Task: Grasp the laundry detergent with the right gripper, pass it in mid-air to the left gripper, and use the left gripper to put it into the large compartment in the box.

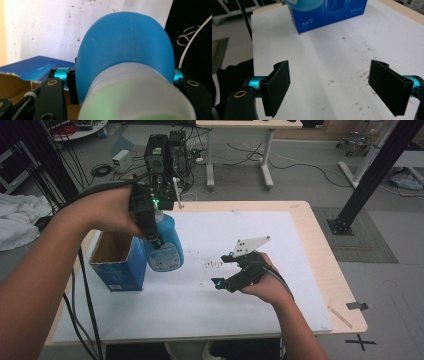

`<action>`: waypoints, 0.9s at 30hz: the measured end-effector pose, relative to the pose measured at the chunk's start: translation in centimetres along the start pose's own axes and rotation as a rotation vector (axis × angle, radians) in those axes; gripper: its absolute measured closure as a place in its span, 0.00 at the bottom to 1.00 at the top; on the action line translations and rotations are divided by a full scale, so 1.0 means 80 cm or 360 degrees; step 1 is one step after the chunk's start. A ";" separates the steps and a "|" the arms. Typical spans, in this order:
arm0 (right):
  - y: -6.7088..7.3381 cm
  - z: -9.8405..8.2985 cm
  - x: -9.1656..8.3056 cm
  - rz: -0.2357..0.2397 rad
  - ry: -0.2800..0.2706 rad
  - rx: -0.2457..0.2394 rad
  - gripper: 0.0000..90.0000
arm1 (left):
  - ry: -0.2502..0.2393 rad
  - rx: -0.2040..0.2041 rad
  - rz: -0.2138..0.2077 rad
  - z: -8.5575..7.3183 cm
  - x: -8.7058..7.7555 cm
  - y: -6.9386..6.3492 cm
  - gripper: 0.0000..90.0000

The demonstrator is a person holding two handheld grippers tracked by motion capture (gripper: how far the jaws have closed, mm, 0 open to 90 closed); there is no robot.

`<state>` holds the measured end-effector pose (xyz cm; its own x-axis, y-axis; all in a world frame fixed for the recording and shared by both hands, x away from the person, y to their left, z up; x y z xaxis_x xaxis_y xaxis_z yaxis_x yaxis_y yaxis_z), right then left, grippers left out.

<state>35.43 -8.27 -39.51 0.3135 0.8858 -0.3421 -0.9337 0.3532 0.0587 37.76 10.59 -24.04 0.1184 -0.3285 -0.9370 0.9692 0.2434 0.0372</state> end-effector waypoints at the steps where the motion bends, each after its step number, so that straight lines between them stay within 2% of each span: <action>1: 0.000 0.001 -0.002 0.0000 0.0028 -0.0009 0.19 | -0.0003 -0.0020 0.0006 -0.001 -0.004 0.002 0.44; 4: -0.003 0.002 -0.006 0.0001 0.0136 -0.0037 0.15 | -0.0009 -0.0043 0.0018 -0.005 -0.012 0.008 0.44; 5: -0.003 0.002 -0.006 0.0001 0.0136 -0.0037 0.15 | -0.0009 -0.0043 0.0018 -0.005 -0.012 0.008 0.44; 8: -0.011 0.004 -0.012 0.0000 0.0266 -0.0088 0.15 | -0.0023 -0.0126 0.0035 -0.011 -0.025 0.017 0.44; 17: -0.018 0.008 -0.017 0.0060 0.0581 -0.0125 0.15 | -0.0022 -0.0339 0.0111 -0.026 -0.056 0.040 0.43; 20: -0.018 0.006 -0.017 0.0075 0.0647 -0.0124 0.15 | -0.0016 -0.0399 0.0126 -0.033 -0.064 0.046 0.43; 26: -0.017 0.006 -0.017 0.0088 0.0709 -0.0120 0.15 | -0.0018 -0.0550 0.0172 -0.050 -0.078 0.056 0.43; 27: -0.018 0.005 -0.016 0.0096 0.0715 -0.0123 0.15 | -0.0016 -0.0560 0.0177 -0.051 -0.079 0.056 0.43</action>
<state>36.45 -9.82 -38.77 0.1681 0.6799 -0.7138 -0.9635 0.2663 0.0268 40.50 17.52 -19.36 0.2225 -0.2910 -0.9305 0.8171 0.5763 0.0151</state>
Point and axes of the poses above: each handheld gripper's, and its own axes: x roughly forward along the jaws, z roughly out of its top, y roughly to its left, the point moved 8 cm from there along x, roughly forward along the jaws, and after that the axes turned 14 degrees about -y, right-handed, at the moved point
